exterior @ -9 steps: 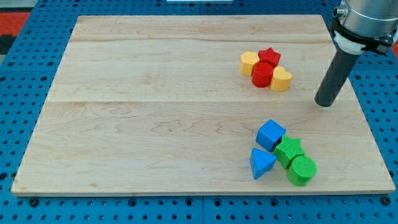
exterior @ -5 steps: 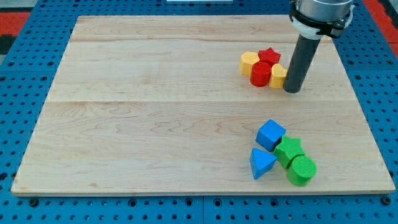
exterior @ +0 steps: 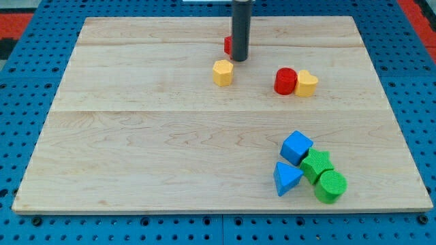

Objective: Push the red star to the top left of the board

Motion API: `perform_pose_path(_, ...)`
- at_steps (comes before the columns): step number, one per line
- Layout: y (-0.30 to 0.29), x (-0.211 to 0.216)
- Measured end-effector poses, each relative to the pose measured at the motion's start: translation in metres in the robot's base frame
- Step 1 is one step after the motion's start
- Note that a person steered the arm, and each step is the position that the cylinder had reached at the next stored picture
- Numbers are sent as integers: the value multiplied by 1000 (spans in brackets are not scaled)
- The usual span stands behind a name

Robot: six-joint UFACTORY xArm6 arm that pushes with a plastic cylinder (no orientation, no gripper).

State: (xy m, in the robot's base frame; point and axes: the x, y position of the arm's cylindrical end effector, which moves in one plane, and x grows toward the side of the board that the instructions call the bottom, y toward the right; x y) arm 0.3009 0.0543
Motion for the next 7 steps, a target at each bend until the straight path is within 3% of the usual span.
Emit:
perform_pose_path(1,29,-22)
perform_pose_path(2,-35,-43)
perform_pose_path(3,-136,-45)
perform_pose_path(5,-89,-37)
perform_pose_path(7,-154,0)
